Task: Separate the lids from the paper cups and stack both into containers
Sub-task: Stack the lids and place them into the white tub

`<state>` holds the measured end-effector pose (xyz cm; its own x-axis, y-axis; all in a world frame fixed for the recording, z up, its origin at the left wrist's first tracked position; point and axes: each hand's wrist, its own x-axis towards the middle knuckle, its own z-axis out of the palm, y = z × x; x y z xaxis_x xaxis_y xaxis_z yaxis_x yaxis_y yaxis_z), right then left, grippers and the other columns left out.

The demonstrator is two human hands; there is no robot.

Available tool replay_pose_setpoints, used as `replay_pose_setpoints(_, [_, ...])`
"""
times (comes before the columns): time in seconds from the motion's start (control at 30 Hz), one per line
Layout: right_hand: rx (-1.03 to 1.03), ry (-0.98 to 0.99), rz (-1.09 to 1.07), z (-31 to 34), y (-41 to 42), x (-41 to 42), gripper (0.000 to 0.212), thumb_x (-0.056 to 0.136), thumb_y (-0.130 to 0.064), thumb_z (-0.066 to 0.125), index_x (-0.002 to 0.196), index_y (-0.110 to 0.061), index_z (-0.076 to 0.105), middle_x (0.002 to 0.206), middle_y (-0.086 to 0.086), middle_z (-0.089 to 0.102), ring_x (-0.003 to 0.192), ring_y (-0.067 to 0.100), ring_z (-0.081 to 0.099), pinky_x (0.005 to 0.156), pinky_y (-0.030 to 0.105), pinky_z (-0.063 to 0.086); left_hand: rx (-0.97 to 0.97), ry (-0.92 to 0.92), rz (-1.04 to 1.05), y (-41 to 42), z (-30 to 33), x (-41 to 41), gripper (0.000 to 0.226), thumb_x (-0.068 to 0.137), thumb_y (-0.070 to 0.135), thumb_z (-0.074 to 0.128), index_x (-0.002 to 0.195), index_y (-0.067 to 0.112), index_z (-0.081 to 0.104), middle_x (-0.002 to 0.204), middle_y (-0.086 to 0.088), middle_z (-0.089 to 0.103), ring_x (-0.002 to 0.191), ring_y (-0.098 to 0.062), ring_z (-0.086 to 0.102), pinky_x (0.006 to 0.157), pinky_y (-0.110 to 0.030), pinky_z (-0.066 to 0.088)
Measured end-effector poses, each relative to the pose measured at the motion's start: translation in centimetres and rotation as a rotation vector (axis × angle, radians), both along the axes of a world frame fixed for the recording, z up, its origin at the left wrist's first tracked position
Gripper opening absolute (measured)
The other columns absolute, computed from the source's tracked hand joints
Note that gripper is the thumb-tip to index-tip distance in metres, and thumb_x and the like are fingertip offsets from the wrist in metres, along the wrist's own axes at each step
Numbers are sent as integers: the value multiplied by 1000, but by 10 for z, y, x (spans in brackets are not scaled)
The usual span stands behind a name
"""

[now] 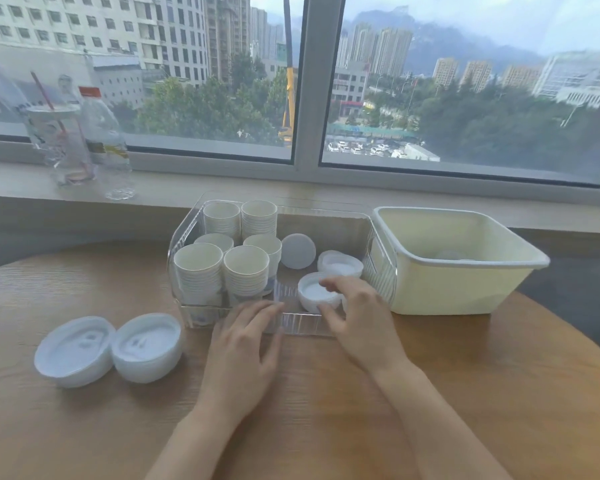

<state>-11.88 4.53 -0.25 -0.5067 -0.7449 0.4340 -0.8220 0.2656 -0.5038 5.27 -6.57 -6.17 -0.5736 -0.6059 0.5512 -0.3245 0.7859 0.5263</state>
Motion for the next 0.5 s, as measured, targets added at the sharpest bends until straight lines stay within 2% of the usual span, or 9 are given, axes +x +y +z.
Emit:
replay_pose_setpoints(0.07, [1,-24,18,6,-16,-5,41,94,-27,72,135,-23,66,135,-8,65,129,12,56,105,22,40,-2,42,5,0,0,3,38,96,38,52,127,28,72,126,15,69,121,-11,59,100,-40,48])
replay_pose_setpoints(0.13, [44,-17,19,13,-37,-15,51,93,-29,74,141,-22,61,144,-4,60,138,17,51,113,27,38,-1,80,0,-1,0,6,37,96,37,52,125,28,72,124,16,70,119,-10,60,98,-40,49])
replay_pose_setpoints(0.2, [190,3,-35,18,-58,-28,64,94,-41,72,152,-26,50,159,3,46,151,23,36,123,37,29,3,112,-10,-2,0,9,36,96,36,52,125,27,72,124,16,70,118,-9,61,99,-38,49])
replay_pose_setpoints(0.27, [407,-6,-128,20,-72,-35,80,91,-56,69,160,-33,34,169,5,27,158,27,21,127,46,22,15,136,-4,-5,0,11,36,97,35,53,124,25,73,124,15,70,119,-11,62,102,-39,50])
replay_pose_setpoints(0.3, [486,-23,-148,20,-77,-36,87,88,-60,68,162,-34,29,170,5,25,158,26,21,127,47,24,25,147,4,-7,-1,11,35,97,34,54,124,24,74,123,14,71,119,-12,62,102,-41,51])
replay_pose_setpoints(0.37, [535,-67,-102,18,-79,-35,90,85,-57,73,161,-30,33,166,1,33,153,22,31,124,44,30,47,165,16,-11,-3,12,33,96,31,56,122,23,74,122,13,72,119,-14,63,102,-43,52])
replay_pose_setpoints(0.5, [340,-292,196,14,-71,-29,72,84,-31,86,146,-40,51,145,-4,58,129,14,58,111,38,48,66,161,20,-13,-5,11,30,95,24,62,123,23,74,123,12,71,120,-14,62,104,-43,51])
